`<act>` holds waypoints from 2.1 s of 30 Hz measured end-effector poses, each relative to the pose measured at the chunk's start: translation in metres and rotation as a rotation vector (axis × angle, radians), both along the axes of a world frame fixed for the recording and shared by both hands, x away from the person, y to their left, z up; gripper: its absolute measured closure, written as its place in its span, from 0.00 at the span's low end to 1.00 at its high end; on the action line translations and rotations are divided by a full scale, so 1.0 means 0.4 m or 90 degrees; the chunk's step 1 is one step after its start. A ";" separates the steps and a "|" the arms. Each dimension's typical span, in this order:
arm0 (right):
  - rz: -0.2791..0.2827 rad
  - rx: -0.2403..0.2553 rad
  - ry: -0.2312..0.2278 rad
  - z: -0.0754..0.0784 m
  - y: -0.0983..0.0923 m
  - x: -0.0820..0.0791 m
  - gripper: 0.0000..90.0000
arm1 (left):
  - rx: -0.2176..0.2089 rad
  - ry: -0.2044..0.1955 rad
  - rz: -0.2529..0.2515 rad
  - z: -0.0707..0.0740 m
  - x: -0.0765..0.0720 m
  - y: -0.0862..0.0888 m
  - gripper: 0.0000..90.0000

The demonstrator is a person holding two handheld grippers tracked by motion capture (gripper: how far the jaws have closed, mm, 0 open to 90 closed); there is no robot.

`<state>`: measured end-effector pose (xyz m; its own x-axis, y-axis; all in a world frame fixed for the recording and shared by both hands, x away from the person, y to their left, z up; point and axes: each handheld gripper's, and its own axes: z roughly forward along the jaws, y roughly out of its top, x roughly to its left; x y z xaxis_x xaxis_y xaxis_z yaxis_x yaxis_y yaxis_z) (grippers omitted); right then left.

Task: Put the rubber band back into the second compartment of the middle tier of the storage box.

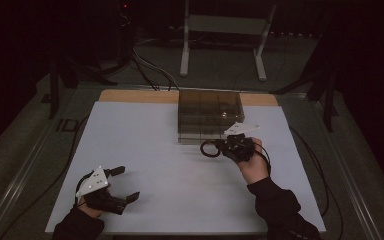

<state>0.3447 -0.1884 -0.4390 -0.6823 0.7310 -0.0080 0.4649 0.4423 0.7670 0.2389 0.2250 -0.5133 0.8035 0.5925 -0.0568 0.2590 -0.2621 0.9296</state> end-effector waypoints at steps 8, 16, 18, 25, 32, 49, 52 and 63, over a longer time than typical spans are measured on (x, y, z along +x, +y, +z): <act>-0.007 0.005 -0.006 0.016 -0.003 0.014 0.95 | 0.002 -0.002 -0.002 0.000 0.000 -0.001 0.00; -0.014 -0.003 -0.013 0.032 -0.003 0.031 0.95 | -0.001 0.000 0.000 0.001 0.001 0.000 0.00; -0.017 -0.004 -0.013 0.035 -0.003 0.037 0.95 | -0.001 0.000 0.000 0.001 0.000 0.001 0.00; -0.023 -0.004 -0.014 0.041 0.001 0.057 0.95 | -0.002 -0.001 -0.001 0.001 0.000 0.001 0.00; -0.030 -0.007 -0.013 0.041 0.007 0.080 0.95 | -0.002 0.001 -0.001 0.000 0.000 0.003 0.00; -0.043 -0.013 -0.003 0.023 0.017 0.129 0.95 | 0.001 0.000 -0.002 0.001 -0.001 0.002 0.00; -0.045 -0.010 0.000 0.017 0.017 0.135 0.95 | 0.002 -0.001 -0.002 0.001 -0.002 0.002 0.00; -0.051 -0.009 0.007 -0.006 0.018 0.154 0.95 | 0.002 -0.002 -0.002 0.001 -0.002 0.002 0.00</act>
<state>0.4062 -0.1813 -0.4413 -0.6222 0.7827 -0.0111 0.5074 0.4141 0.7557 0.2379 0.2258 -0.5128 0.8059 0.5897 -0.0529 0.2554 -0.2655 0.9297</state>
